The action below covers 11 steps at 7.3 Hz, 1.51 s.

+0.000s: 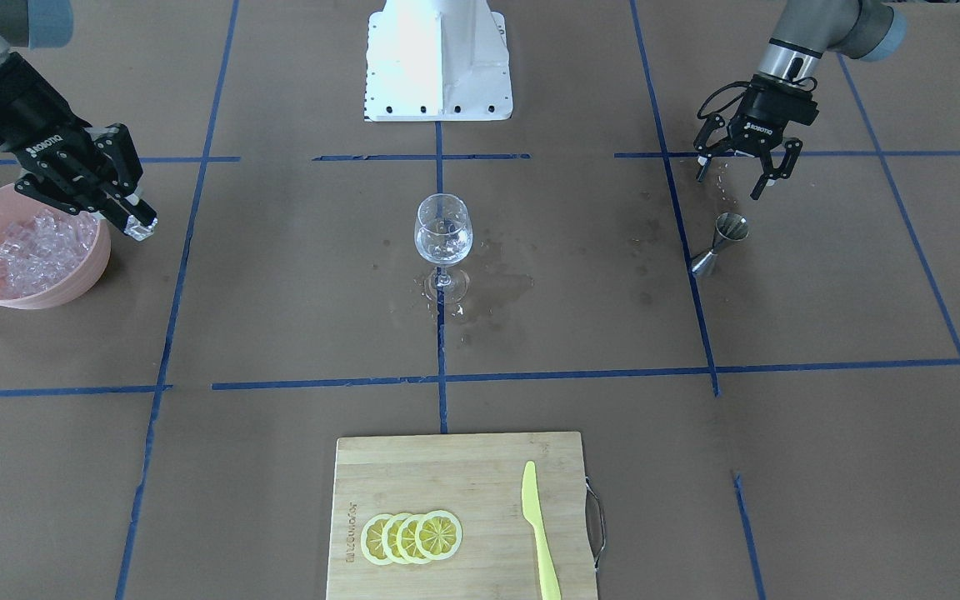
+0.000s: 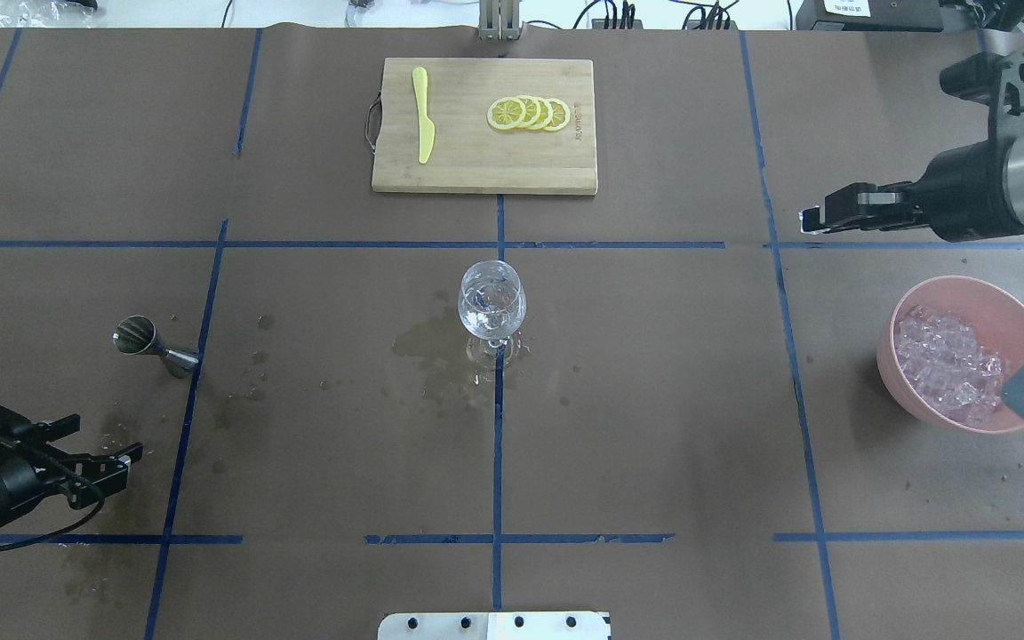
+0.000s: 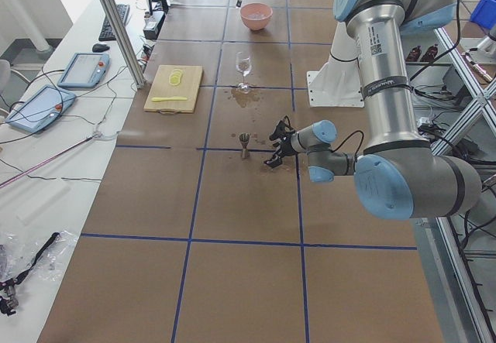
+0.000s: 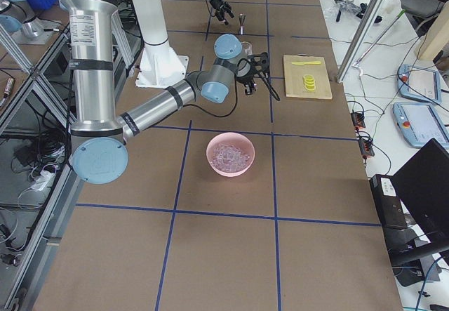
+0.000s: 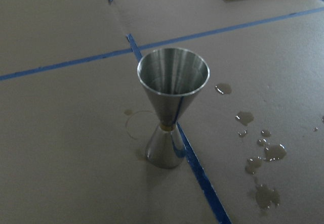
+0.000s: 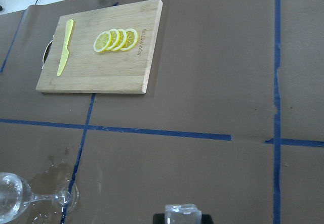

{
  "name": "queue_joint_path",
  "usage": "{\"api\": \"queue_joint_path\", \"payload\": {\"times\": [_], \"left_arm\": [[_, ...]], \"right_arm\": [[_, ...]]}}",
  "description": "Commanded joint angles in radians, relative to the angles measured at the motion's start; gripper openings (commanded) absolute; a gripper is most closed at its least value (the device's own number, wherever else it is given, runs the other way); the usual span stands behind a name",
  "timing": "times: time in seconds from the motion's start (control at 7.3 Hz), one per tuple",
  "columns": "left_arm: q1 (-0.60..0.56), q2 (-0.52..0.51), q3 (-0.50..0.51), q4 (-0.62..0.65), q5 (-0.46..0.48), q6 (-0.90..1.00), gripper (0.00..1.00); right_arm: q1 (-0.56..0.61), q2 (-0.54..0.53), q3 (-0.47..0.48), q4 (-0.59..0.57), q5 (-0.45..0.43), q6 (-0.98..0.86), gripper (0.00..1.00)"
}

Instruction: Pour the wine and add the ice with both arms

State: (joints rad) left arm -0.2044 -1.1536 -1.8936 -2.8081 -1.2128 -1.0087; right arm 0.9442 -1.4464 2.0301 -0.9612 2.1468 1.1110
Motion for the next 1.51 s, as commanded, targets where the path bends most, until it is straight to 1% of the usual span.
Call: {"api": "queue_joint_path", "payload": {"times": [0.0,0.14,0.27,0.41,0.55,0.68,0.82,0.96,1.1,1.23,1.37], "left_arm": [[-0.006,0.082,-0.054,0.002,-0.114,-0.005,1.00],[-0.009,0.109,-0.074,0.015,-0.143,-0.005,1.00],[-0.042,0.110,-0.103,0.063,-0.204,-0.005,1.00],[-0.079,0.110,-0.158,0.167,-0.278,-0.005,1.00],[-0.088,0.110,-0.215,0.258,-0.296,-0.005,1.00],[-0.092,0.110,-0.223,0.280,-0.347,-0.005,1.00],[-0.102,0.112,-0.226,0.280,-0.367,-0.005,1.00],[-0.104,0.120,-0.240,0.282,-0.389,-0.004,1.00],[-0.137,0.135,-0.260,0.303,-0.465,-0.004,1.00],[-0.150,0.137,-0.292,0.358,-0.490,-0.001,1.00],[-0.151,0.135,-0.321,0.393,-0.495,-0.001,1.00]], "right_arm": [[-0.076,0.197,-0.063,-0.020,-0.005,0.158,0.00],[-0.108,0.289,-0.064,-0.098,-0.008,0.208,0.00],[-0.158,0.363,-0.065,-0.161,-0.042,0.230,0.00],[-0.223,0.401,-0.065,-0.191,-0.118,0.249,0.00],[-0.282,0.425,-0.067,-0.198,-0.195,0.260,0.00],[-0.333,0.449,-0.085,-0.205,-0.256,0.266,0.00],[-0.363,0.478,-0.111,-0.205,-0.290,0.267,0.00],[-0.383,0.506,-0.143,-0.205,-0.307,0.267,0.00],[-0.403,0.506,-0.148,-0.205,-0.332,0.267,0.00],[-0.407,0.506,-0.148,-0.206,-0.338,0.265,0.00],[-0.409,0.505,-0.149,-0.211,-0.338,0.265,0.00]]}}
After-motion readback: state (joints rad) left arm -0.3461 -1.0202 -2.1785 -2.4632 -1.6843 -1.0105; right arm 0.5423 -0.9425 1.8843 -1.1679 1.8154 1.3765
